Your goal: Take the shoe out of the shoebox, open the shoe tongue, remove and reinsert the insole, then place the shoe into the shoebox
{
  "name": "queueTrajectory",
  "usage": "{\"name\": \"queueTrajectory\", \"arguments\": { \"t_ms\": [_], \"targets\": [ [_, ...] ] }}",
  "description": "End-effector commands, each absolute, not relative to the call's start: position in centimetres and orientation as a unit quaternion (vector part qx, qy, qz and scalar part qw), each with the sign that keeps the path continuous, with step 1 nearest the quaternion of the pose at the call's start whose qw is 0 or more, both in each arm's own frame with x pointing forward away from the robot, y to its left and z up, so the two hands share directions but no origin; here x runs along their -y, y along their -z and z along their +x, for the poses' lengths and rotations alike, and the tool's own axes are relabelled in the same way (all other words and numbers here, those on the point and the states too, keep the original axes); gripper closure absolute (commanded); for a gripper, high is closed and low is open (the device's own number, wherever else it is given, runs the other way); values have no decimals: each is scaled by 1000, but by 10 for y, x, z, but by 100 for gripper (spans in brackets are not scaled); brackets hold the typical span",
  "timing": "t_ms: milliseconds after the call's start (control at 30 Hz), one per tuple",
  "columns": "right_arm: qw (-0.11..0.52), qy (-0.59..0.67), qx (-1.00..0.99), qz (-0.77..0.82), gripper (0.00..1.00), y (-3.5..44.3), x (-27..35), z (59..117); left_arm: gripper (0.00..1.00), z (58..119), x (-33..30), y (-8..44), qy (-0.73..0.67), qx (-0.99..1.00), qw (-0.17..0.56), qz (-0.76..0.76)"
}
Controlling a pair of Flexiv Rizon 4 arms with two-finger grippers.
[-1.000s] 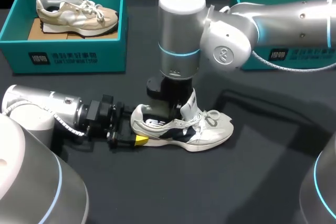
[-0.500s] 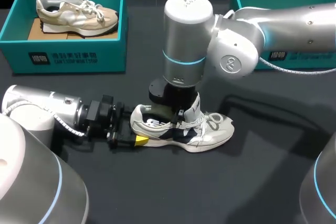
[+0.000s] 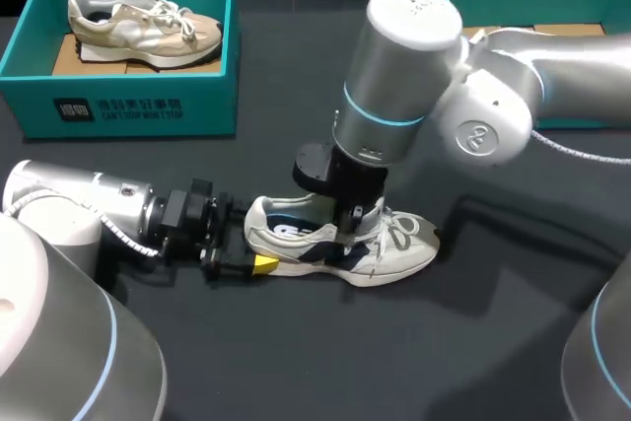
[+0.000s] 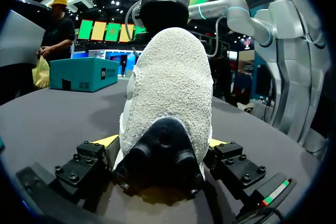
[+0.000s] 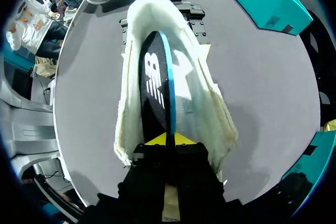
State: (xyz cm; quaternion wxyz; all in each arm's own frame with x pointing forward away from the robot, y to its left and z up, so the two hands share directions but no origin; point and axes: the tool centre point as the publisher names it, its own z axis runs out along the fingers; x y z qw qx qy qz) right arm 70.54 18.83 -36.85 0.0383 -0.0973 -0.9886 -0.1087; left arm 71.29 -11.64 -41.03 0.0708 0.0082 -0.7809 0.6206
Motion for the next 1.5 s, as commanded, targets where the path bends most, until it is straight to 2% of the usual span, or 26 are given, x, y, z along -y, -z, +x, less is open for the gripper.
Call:
{"name": "queueTrajectory", "arguments": {
  "t_ms": [33,433,1067,1500],
  "targets": [
    [39,202,975,-78,100,363,-163,701,100,715,116,412,-620,781,70,9],
    [57,269,961,-18,100,350,-163,714,100,715,116,412,-620,781,70,9],
    [67,219,970,82,100,318,-222,718,100,715,116,412,-620,781,70,9],
    [63,202,972,107,100,308,-233,713,100,715,116,412,-620,781,70,9]
  ]
}}
